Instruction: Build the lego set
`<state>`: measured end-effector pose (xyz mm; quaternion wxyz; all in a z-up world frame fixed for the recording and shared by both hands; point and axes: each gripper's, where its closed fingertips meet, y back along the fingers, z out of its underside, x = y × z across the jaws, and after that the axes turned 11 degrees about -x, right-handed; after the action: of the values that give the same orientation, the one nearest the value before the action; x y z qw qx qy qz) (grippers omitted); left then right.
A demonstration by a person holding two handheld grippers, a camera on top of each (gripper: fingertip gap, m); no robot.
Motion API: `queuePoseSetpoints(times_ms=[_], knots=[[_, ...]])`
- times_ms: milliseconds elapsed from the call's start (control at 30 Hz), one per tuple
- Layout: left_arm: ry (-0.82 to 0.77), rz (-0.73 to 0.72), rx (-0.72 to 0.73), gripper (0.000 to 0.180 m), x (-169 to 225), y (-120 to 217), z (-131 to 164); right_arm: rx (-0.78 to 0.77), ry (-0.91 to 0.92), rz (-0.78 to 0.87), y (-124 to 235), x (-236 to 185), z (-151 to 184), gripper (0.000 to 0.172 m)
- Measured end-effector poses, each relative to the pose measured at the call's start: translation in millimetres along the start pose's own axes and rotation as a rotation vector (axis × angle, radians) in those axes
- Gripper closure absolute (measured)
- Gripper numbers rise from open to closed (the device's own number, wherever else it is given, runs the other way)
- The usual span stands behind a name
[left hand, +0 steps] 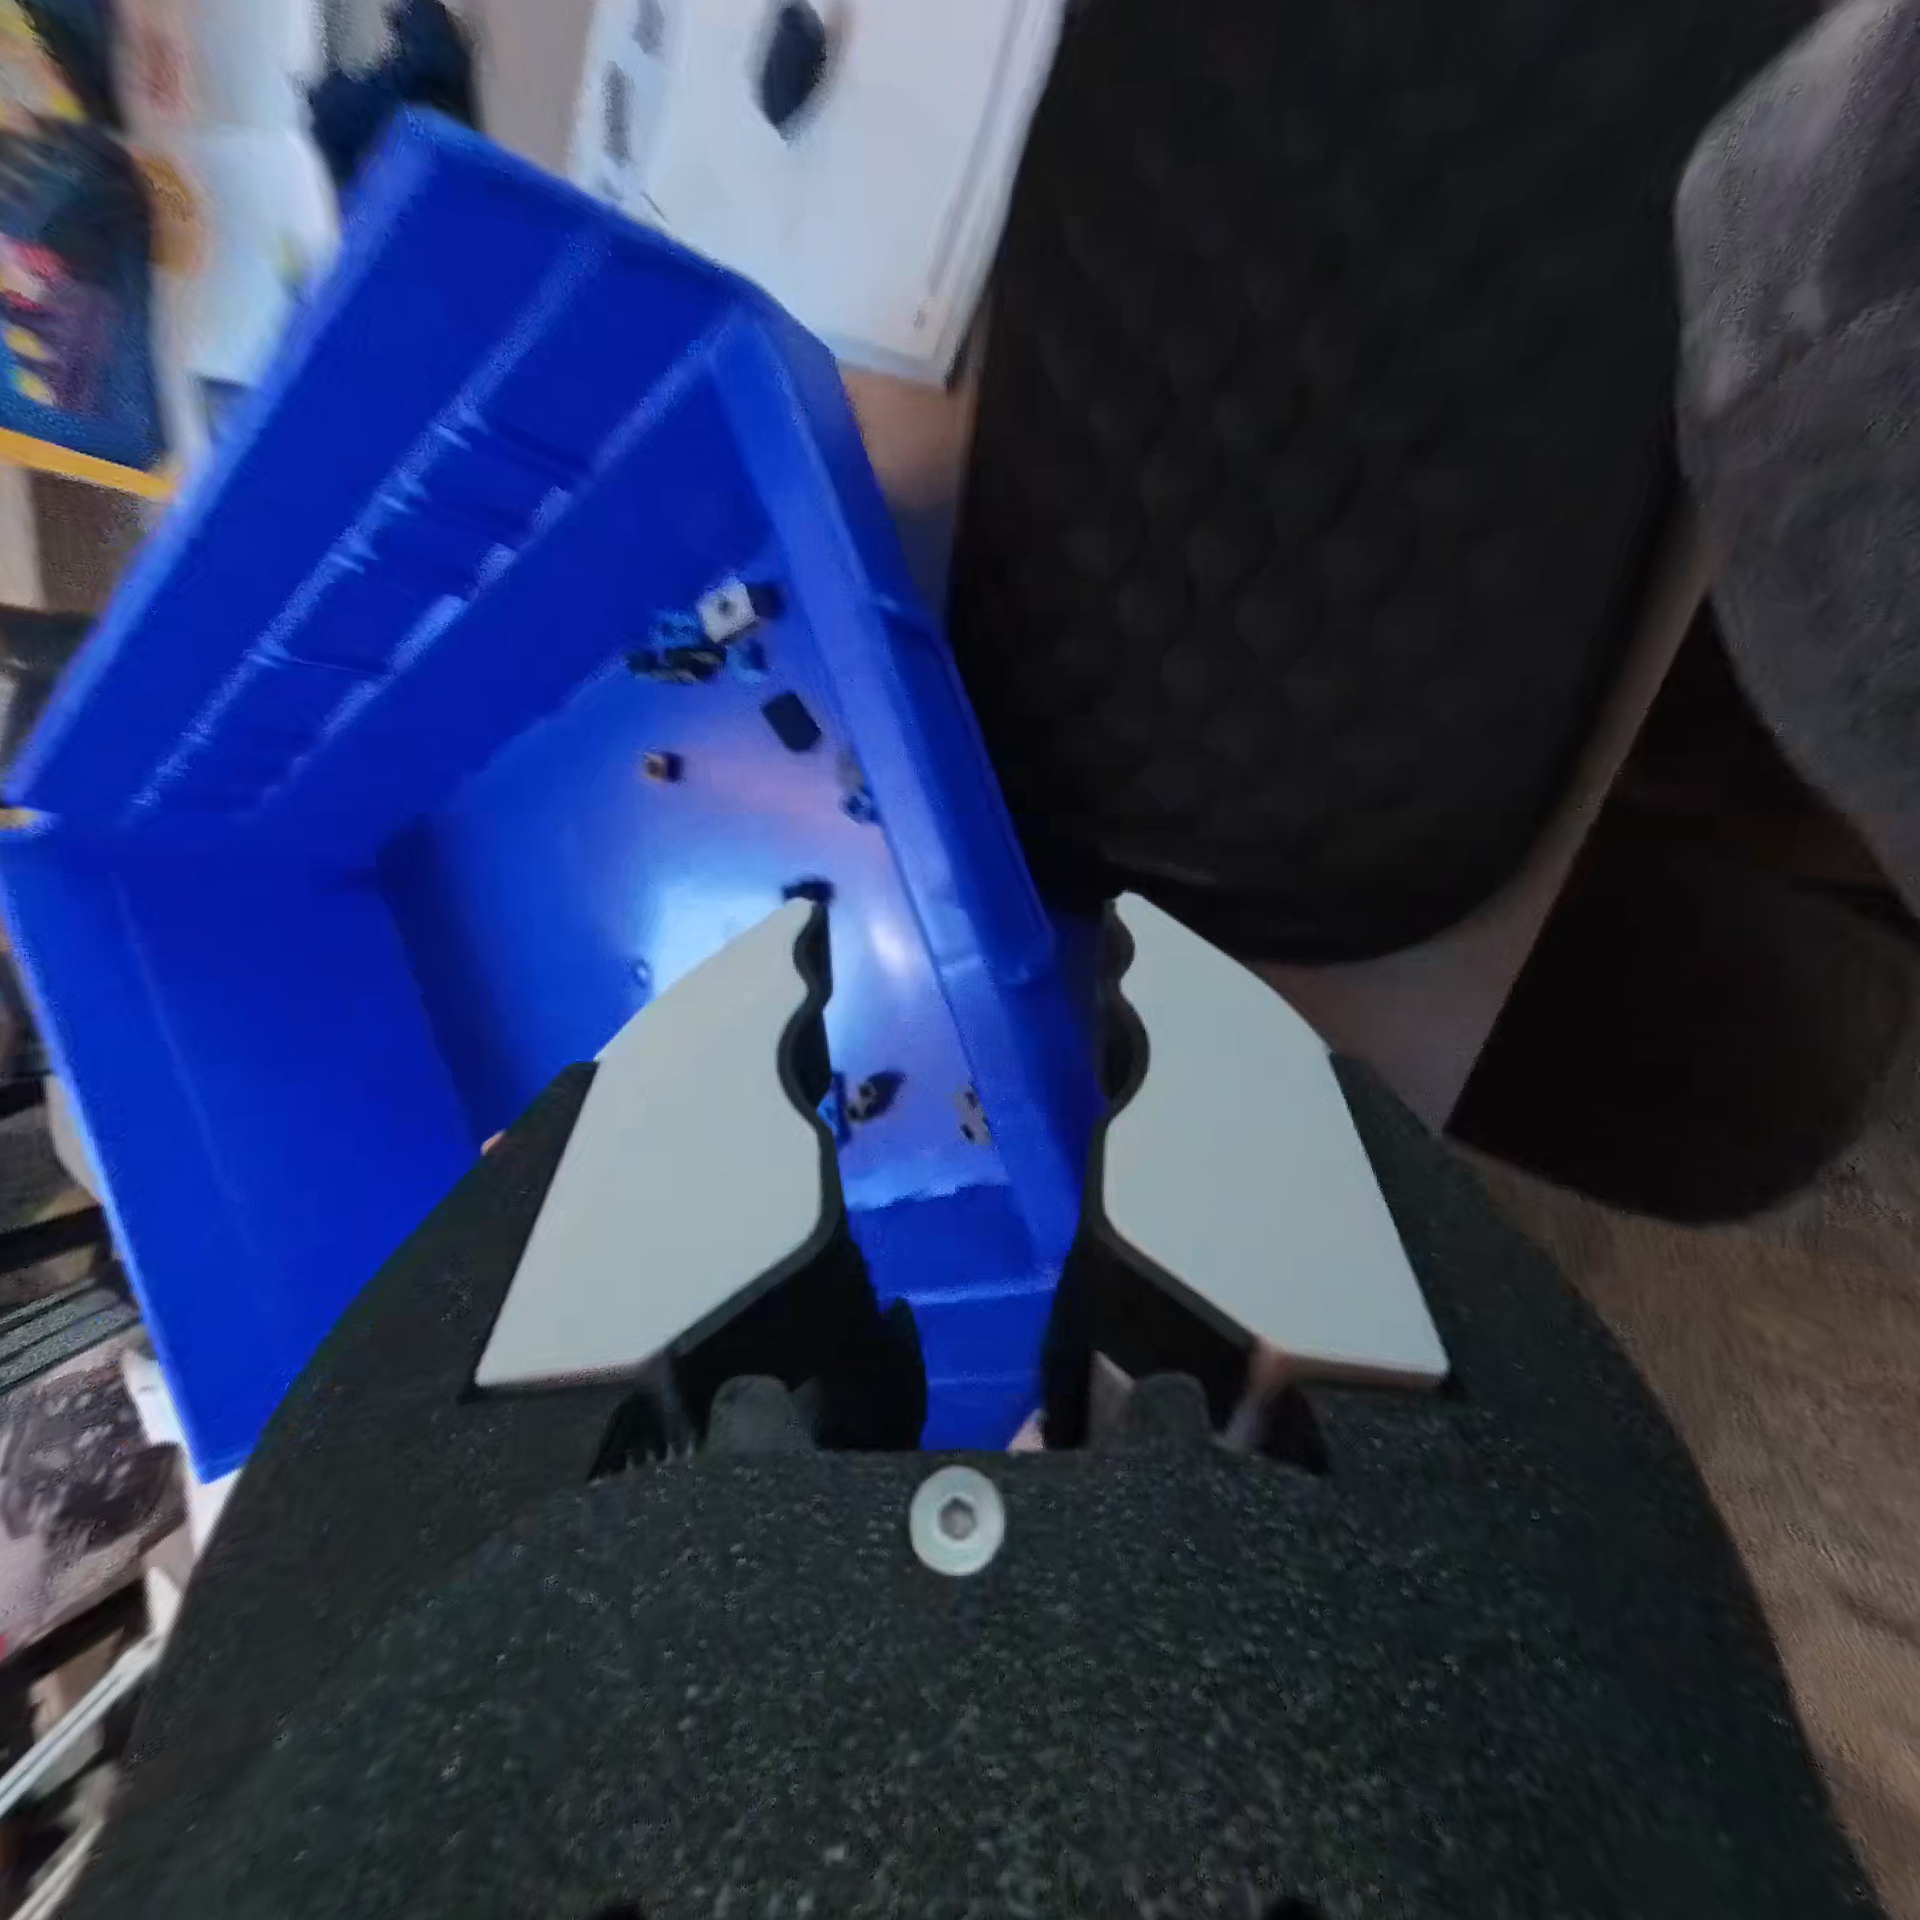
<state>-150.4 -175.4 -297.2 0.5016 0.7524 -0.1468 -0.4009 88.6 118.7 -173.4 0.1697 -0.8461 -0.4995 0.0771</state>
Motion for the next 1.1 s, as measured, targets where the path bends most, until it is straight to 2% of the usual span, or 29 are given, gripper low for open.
queuePoseSetpoints(times_ms=[133,200,267,300,367,500,567,800,933,1067,1100], knots=[[0.229,-0.097,0.465,0.133,-69,57,-40,-0.021,-0.012,-0.024,-3,-3,6,0.081],[0.257,0.008,0.584,0.134,-90,61,-53,-0.028,-0.017,-0.039,-5,-5,7,0.081],[0.158,0.272,0.515,0.133,-77,34,-57,-0.025,-0.014,-0.045,-4,-6,6,0.08],[0.146,0.365,0.446,0.139,-75,15,-56,-0.019,-0.009,-0.044,-3,-6,5,0.08],[0.135,0.453,0.337,0.146,-78,-23,-53,-0.006,0.0,-0.035,-1,-4,1,0.08],[0.084,0.474,0.209,0.15,-87,-75,-42,0.011,0.006,-0.023,3,-1,-4,0.08],[0.064,0.44,0.212,0.15,-89,-88,-43,0.018,0.009,-0.021,3,0,-5,0.081],[0.038,0.426,0.15,0.153,-78,-111,-36,0.025,0.016,-0.033,3,-3,-8,0.081],[0.054,0.441,0.162,0.154,-77,-112,-37,0.03,0.014,-0.031,4,-3,-9,0.082],[-0.001,0.41,0.185,0.158,-75,-112,-39,0.028,0.013,-0.034,3,-4,-9,0.082],[-0.019,0.397,0.204,0.154,-75,-112,-42,0.027,0.014,-0.036,3,-4,-9,0.082]])
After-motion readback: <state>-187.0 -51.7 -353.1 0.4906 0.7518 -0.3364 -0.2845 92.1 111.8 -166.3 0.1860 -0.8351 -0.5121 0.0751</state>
